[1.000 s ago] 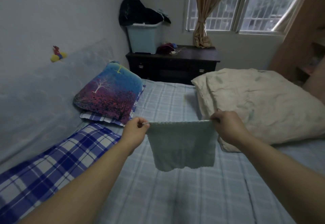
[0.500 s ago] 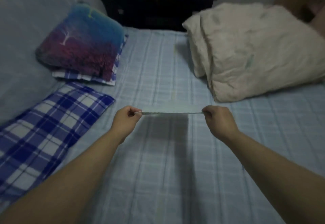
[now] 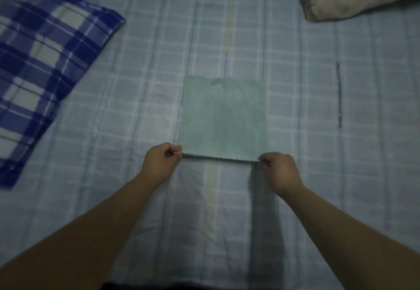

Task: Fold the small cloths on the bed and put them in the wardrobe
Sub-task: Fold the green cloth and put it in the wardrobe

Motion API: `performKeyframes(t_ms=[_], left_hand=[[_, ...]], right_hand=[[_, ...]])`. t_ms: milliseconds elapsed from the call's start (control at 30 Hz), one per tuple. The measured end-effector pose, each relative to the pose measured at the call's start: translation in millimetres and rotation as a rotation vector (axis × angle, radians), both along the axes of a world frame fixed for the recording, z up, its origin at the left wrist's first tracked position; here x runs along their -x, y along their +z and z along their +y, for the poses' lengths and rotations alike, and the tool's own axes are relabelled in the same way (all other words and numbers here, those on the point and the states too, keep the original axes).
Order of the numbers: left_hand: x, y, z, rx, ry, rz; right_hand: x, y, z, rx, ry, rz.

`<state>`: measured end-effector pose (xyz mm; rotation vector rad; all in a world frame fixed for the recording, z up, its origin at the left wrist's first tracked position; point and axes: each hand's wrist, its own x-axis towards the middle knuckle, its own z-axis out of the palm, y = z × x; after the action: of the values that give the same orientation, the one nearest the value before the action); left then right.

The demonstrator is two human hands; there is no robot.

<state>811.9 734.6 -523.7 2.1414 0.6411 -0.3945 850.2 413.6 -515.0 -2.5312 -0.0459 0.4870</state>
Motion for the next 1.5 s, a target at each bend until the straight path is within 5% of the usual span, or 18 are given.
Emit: performKeyframes(t_ms=[400,500,667,933,1233,1500], left_hand=[[74.0,-21.5,-8.4,-0.275,-0.323,-0.158],[64.7,-15.3,-12.2,-0.38,-0.35,-0.287],[8.0,-15.5,-51.4,-0.544,-0.499,-0.437],[-25.3,-82.5,-71.7,-0.641,-0.678,-0.305],[-21.2,-91.3,-43.0,-0.666,-0.559,-0.312],[-138.1,-87.3,-45.9,-0.68,-0.665,-0.374]], right_hand=[[55.4,-8.1,-5.6,0.195,0.091,0.056],[50.5,-1.3,5.2,0.368,0.038,-0.098],[11.9,-9.0,41.9,0.315,0.042,-0.193],[-11.1,-64.0,73.9,0.314,0.29,-0.068],[-21.7,-69.2,42.2,0.367,0.174,-0.1],[-112.6,-71.0,101.1,0.321,0.221,-0.144]])
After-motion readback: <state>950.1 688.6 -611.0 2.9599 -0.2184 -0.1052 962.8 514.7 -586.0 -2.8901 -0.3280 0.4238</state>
